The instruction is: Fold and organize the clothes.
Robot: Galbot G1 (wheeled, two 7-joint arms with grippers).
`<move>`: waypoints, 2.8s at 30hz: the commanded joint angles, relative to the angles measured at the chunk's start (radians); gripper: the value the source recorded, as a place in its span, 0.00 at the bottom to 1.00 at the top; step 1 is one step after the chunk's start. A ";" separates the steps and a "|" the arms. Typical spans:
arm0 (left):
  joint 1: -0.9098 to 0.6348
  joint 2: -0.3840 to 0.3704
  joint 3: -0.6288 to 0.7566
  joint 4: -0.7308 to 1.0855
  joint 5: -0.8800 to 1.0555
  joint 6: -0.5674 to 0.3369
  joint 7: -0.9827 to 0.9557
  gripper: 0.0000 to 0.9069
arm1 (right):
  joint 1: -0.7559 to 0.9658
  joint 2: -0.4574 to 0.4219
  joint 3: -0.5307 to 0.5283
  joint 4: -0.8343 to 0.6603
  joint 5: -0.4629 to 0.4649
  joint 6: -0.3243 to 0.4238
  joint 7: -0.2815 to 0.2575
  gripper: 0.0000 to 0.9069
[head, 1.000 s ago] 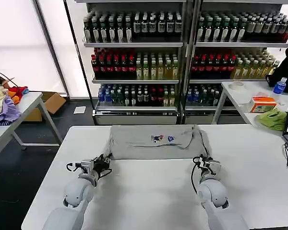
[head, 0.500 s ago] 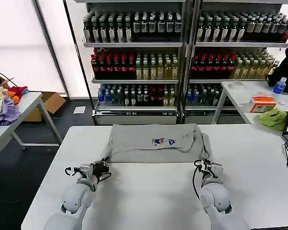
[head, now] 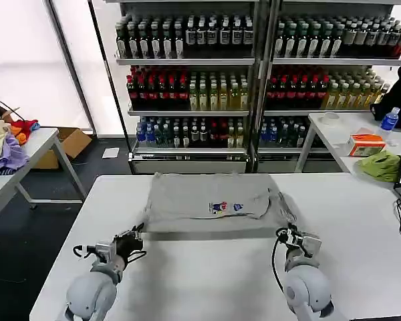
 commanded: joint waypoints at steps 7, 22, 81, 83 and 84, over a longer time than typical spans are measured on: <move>0.437 0.022 -0.035 -0.285 0.114 -0.044 -0.004 0.01 | -0.399 -0.013 0.001 0.209 -0.070 0.080 0.056 0.00; 0.532 -0.016 -0.039 -0.314 0.187 -0.079 -0.012 0.01 | -0.483 -0.013 -0.018 0.263 -0.131 0.083 0.074 0.66; -0.485 -0.063 0.221 0.383 -0.113 0.023 -0.161 1.00 | 0.654 -0.380 -0.277 -0.584 0.093 -0.015 -0.489 1.00; -0.517 -0.063 0.234 0.403 -0.121 0.033 -0.158 1.00 | 0.694 -0.369 -0.317 -0.614 0.089 -0.016 -0.502 1.00; -0.534 -0.066 0.241 0.434 -0.124 0.037 -0.158 1.00 | 0.736 -0.355 -0.341 -0.640 0.087 -0.016 -0.509 1.00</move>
